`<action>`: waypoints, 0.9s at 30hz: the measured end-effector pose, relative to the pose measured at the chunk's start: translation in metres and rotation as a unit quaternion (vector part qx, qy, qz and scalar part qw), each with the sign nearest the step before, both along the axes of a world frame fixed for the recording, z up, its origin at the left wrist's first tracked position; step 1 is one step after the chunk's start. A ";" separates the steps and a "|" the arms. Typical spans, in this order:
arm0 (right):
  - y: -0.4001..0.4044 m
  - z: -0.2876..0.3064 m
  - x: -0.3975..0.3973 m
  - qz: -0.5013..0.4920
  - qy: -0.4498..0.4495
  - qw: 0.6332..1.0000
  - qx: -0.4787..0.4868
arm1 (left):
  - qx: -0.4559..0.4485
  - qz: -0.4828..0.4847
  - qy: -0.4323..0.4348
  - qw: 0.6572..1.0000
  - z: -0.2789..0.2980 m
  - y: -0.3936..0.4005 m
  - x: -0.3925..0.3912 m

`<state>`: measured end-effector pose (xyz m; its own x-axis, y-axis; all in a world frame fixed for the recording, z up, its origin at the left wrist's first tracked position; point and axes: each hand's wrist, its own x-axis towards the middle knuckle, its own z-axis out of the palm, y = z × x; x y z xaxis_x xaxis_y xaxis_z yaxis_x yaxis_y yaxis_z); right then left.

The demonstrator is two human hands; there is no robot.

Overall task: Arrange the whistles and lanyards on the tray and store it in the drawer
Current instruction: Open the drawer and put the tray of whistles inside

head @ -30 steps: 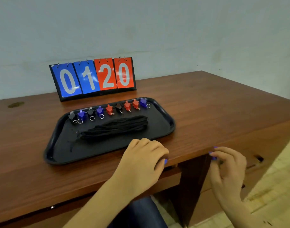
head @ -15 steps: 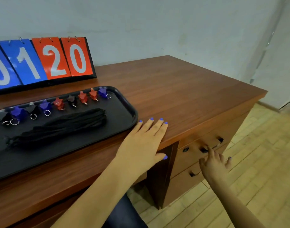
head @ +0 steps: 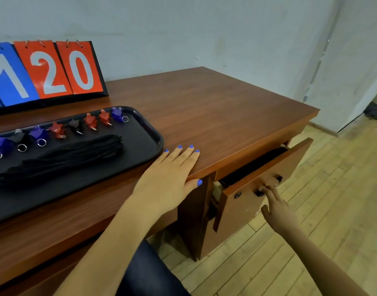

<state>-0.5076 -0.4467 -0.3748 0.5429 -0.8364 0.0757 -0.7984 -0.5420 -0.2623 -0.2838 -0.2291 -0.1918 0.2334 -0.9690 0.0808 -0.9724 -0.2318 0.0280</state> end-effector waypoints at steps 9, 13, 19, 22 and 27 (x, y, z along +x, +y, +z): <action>0.039 -0.007 -0.080 -0.059 -0.039 0.996 0.051 | 0.009 0.012 0.040 0.999 0.006 0.000 -0.003; 0.053 -0.007 -0.117 -0.065 -0.038 0.994 0.077 | 0.004 0.020 0.040 0.999 0.007 0.000 -0.004; 0.069 0.003 -0.156 -0.103 0.028 0.993 0.051 | -0.010 0.027 0.017 0.999 0.004 0.002 -0.006; 0.076 0.008 -0.171 -0.119 0.044 0.990 0.056 | -0.017 0.021 0.027 0.999 0.003 0.003 -0.005; 0.088 0.009 -0.195 -0.145 0.056 0.986 0.054 | -0.038 0.014 0.044 0.998 0.002 0.005 -0.004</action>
